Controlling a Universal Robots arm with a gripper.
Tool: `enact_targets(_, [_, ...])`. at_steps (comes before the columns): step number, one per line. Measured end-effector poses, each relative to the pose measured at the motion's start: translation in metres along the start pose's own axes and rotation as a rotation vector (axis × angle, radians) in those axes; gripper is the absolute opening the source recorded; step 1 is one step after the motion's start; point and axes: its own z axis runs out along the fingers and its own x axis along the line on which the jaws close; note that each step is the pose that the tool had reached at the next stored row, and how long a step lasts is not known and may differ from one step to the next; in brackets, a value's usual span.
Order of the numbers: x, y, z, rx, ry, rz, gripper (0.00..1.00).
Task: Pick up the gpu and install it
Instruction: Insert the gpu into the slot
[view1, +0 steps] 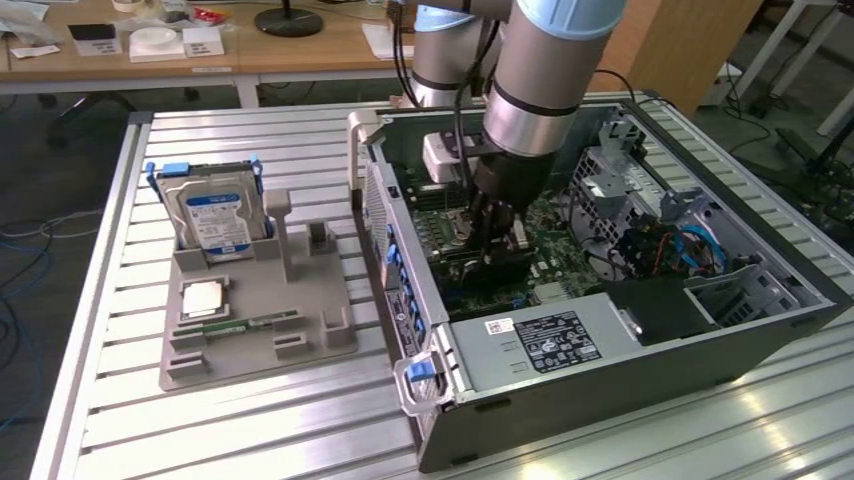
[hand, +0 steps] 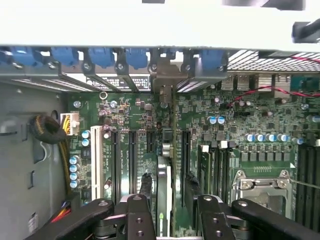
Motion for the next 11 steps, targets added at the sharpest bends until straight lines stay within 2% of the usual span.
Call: enact_targets(11, [-0.002, 0.0005, -0.0294, 0.0046, 0.0, 0.0, 0.4])
